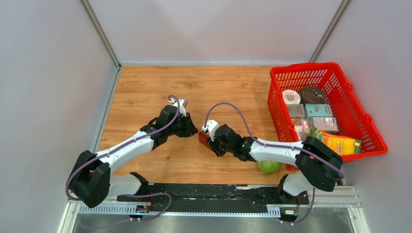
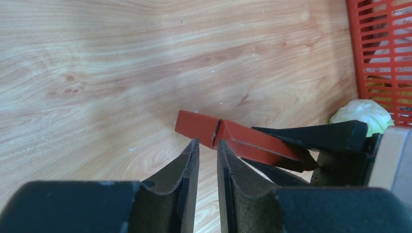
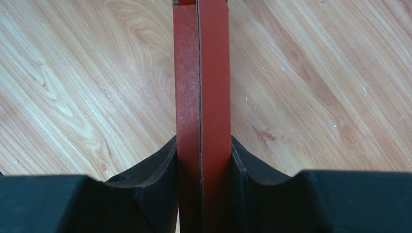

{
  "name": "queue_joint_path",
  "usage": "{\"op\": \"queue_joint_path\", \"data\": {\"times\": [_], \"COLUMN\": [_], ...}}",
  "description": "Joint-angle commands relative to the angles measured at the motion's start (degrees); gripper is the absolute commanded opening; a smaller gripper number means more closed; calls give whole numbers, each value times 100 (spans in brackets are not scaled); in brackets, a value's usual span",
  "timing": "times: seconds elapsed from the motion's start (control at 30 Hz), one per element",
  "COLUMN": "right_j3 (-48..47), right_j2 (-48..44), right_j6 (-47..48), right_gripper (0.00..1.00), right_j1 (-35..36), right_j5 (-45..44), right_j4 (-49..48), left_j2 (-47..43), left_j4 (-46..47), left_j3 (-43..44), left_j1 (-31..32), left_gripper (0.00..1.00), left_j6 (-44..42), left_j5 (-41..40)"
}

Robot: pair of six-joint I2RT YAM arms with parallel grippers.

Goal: Fold the paper box

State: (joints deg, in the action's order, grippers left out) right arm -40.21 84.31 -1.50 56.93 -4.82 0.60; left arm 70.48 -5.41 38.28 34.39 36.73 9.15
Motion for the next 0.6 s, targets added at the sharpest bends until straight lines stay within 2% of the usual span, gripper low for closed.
{"op": "queue_joint_path", "data": {"times": [0.0,0.4,0.57], "right_j3": [-119,-119,-137], "right_j2": [-47,-38,15], "right_j6": [-8,9,-8], "right_gripper": [39,38,38], "right_j1": [-32,-24,-24], "right_j5": [121,156,165], "right_j4": [-113,-130,-157], "left_j2": [-96,352,440], "left_j4": [-66,-487,-268], "left_j3": [320,750,733], "left_j1": [-47,-20,138], "left_gripper": [28,23,21], "left_j6": [-69,-219,-201], "left_j5": [122,-159,-89]}}
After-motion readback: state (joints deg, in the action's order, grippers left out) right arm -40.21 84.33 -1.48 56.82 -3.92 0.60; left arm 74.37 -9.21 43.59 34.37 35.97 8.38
